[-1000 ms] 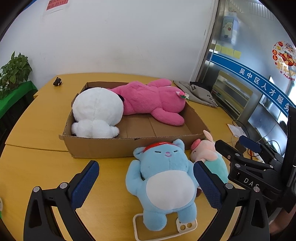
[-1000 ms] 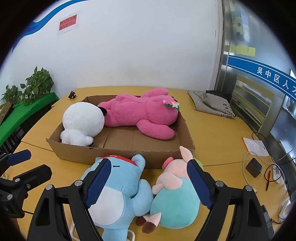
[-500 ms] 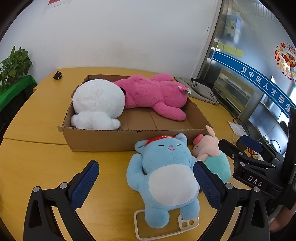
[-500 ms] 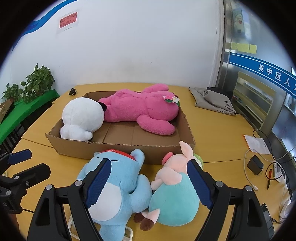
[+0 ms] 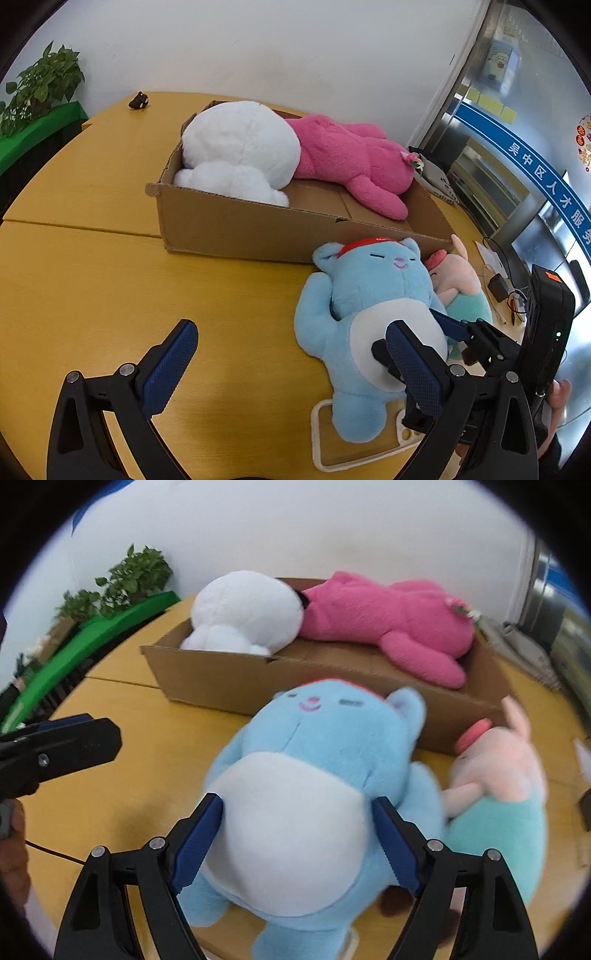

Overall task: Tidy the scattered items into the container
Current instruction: 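Move both tools toward the blue bear plush on the table, then close both tools on the blue bear's arm and lift it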

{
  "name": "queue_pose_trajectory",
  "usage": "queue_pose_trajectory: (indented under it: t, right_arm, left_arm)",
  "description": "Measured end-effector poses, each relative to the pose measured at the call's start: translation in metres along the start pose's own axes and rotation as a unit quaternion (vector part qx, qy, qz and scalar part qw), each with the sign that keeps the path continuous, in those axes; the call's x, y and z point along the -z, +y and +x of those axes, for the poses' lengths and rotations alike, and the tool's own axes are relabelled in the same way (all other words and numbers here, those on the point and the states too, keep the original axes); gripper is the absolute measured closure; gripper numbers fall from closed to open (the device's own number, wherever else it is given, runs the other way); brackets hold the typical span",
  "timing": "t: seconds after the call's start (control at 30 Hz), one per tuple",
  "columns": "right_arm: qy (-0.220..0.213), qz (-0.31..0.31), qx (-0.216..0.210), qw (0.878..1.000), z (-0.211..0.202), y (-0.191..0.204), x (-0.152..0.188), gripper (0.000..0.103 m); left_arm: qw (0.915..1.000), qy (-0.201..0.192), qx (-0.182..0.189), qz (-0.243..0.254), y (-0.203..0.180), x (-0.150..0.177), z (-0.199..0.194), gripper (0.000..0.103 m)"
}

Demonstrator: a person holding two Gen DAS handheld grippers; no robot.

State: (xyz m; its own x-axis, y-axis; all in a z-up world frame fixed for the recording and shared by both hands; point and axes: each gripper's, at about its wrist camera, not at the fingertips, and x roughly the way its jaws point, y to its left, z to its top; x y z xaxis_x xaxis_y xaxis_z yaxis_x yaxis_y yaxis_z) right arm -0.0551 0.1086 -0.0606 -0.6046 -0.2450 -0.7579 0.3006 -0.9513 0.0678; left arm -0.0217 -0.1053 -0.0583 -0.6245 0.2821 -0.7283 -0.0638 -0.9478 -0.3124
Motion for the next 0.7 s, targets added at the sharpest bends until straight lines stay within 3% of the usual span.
queue_pose_trajectory:
  t: [0.07,0.23,0.3,0.43,0.57,0.67,0.7]
  right_arm:
    - [-0.008,-0.007,-0.009,1.000,-0.001,0.004,0.000,0.019]
    - [0.008,-0.002,-0.164,0.987,-0.003,0.013,0.006,0.020]
    - [0.000,0.009,-0.184,0.983,-0.008,0.016,0.009,0.021]
    - [-0.017,0.064,-0.170,0.983,-0.016,-0.008,0.002,0.021]
    - [0.003,0.093,-0.107,0.990,-0.007,-0.039,-0.009,0.021]
    - [0.037,0.094,-0.064,0.993,0.011,-0.045,-0.007,0.044]
    - [0.048,0.085,-0.049,0.994,0.018,-0.042,-0.005,0.050]
  left_arm:
    - [1.0000,0.004,0.000,-0.003,0.009,0.001,0.002,0.000]
    - [0.9998,0.019,0.005,-0.006,0.026,-0.001,0.016,0.000]
    - [0.9995,0.031,0.000,-0.005,0.033,0.001,0.024,0.000]
    - [0.9989,0.045,0.007,-0.010,0.049,0.007,0.026,0.000]
    - [0.9980,0.061,0.014,-0.015,0.060,0.014,0.028,0.001]
    - [0.9971,0.069,0.024,-0.018,0.063,0.018,0.036,0.003]
    - [0.9966,0.076,0.026,-0.014,0.062,0.020,0.040,0.009]
